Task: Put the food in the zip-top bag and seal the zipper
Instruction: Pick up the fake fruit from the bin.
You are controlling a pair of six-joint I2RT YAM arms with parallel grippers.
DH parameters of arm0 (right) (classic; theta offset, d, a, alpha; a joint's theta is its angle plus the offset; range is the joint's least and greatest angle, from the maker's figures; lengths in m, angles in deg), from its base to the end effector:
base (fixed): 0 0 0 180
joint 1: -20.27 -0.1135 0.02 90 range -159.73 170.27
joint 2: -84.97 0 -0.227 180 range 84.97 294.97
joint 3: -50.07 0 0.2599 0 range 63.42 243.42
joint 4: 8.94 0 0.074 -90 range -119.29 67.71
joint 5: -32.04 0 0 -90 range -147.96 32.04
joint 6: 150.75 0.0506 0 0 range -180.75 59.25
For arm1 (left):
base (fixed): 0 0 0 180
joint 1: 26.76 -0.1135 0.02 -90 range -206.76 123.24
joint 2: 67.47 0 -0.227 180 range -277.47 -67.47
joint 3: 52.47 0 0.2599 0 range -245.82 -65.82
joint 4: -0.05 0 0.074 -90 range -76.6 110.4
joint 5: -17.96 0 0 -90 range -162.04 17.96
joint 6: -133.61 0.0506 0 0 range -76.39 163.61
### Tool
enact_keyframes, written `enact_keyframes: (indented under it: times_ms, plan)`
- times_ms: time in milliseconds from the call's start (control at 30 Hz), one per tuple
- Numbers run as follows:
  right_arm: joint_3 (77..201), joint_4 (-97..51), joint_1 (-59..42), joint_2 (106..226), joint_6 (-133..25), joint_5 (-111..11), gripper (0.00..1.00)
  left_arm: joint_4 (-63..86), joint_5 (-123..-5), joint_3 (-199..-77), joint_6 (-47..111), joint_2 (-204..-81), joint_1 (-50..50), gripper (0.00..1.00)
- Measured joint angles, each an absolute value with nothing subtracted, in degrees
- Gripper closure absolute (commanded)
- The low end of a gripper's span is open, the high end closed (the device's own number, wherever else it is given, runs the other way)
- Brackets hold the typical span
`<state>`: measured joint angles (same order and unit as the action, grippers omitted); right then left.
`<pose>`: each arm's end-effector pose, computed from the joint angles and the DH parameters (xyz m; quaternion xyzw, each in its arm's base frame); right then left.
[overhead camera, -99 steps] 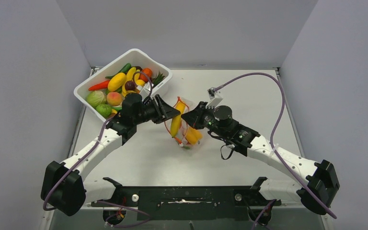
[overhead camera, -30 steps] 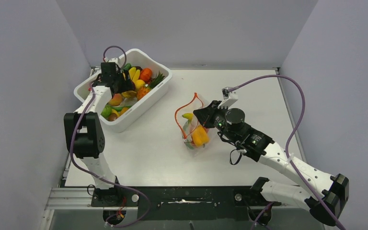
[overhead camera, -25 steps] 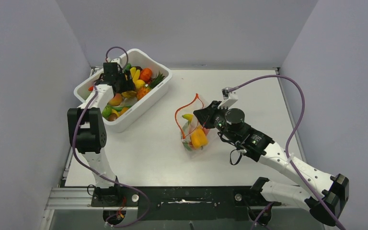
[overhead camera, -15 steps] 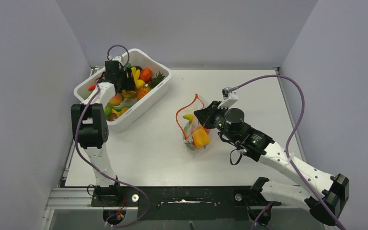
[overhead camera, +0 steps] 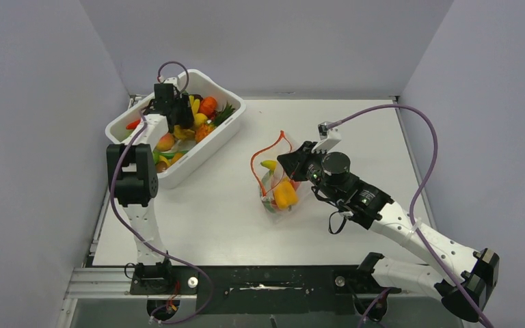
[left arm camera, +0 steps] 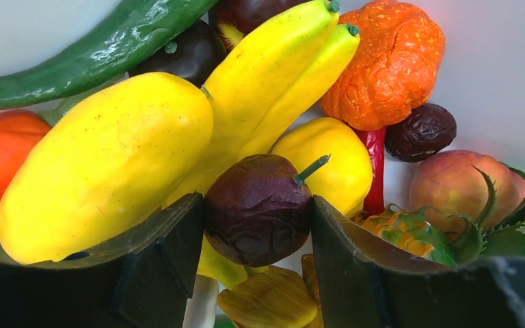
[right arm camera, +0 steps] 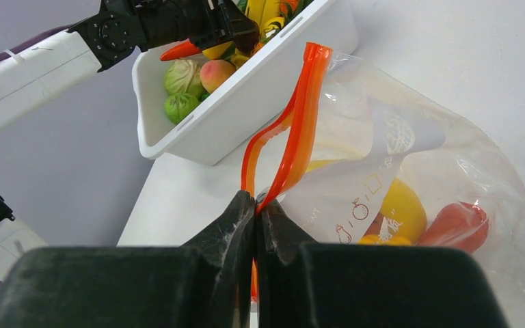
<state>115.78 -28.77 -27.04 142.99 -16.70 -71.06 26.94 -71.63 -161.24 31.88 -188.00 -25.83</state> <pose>0.1968 0.1965 0.3149 0.0497 0.7746 0.3846 0.4996 0.4870 -0.0083 0.1782 -0.0833 0.8974 -0.0510 0.4303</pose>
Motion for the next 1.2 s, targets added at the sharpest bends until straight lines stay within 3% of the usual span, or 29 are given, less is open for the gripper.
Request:
enact_keyframes:
  times_ms: [233, 667, 1200]
  plan:
    - [115.78, -28.75, -27.04, 143.18, -16.61, -71.04, 1.00, 29.22, -71.72, -159.73, 31.12, -183.98, -25.32, 0.70]
    - [114.77, -28.33, -27.04, 143.91, -16.15, -70.56, 1.00, 31.42, -68.97, -147.58, 28.72, -162.43, -25.02, 0.72]
    - [113.51, -25.60, -26.93, 145.92, -15.21, -67.32, 1.00, 26.70, -44.64, -125.35, 18.44, -135.98, -20.71, 0.73]
